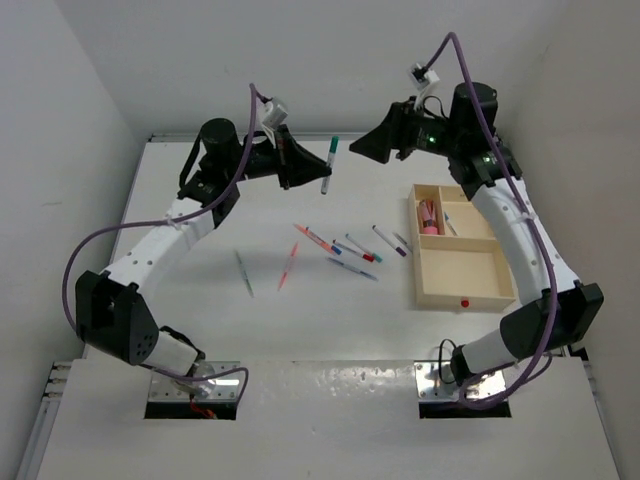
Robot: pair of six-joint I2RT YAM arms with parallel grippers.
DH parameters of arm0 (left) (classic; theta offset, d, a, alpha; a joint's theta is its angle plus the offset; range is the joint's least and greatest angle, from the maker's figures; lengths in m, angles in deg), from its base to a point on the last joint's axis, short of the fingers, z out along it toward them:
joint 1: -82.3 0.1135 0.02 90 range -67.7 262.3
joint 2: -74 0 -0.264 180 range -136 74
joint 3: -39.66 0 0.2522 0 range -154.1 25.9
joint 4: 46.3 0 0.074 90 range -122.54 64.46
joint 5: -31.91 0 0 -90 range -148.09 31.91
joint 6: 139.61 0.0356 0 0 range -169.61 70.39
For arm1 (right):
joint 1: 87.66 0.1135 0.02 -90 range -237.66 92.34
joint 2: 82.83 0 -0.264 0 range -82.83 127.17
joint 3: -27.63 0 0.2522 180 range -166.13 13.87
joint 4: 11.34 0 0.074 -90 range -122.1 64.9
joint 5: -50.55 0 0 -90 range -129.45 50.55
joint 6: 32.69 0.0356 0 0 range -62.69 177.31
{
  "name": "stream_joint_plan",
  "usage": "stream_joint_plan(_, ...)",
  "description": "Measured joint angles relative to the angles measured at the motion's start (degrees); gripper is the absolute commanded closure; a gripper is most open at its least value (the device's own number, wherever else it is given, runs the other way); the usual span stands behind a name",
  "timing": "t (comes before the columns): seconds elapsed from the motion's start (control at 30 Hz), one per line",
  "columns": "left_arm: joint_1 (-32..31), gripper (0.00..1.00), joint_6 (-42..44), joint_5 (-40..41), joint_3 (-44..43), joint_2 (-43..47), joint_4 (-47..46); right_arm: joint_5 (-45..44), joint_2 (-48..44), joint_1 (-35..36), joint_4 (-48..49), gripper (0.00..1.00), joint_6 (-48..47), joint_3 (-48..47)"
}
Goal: Sort the stationery into containers
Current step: Pass the stationery from the left arm to the right
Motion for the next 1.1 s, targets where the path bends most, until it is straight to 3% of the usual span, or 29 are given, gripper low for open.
stream_joint_plan(0.13,-1.3,1.0,-14.6,1.4,2.3,0.0,-11.3,-0.2,-0.5,5.1,6.3,0.34,3.9,3.1)
stream_joint_plan(0.3,-2.1,1.0,-21.2,2.6,2.4,0.0,-16.6,-0.2,-0.7,8.4,8.5,0.43,5.4,4.9)
stream_joint_plan(0.5,-2.5,1.0,-23.6,3.9,2.8,0.0,-18.9,0.4,-1.0,8.5,10.3,0.51,6.5,4.9)
stream_joint_plan(0.8,-3.6,1.0,-24.7,3.0,4.3,0.0,-20.3,0.9,-0.8,8.4,14.6,0.52,12.1,4.9)
stream_joint_plan(0.97,-4.0,1.0,-25.0,1.9,4.7,0.0,-20.8,0.9,-0.8,8.3,16.1,0.71,13.6,4.9)
stream_joint_plan(1.1,-4.0,1.0,-25.3,1.9,4.7,0.0,-20.9,1.1,-0.8,8.4,16.1,0.77,13.5,4.9)
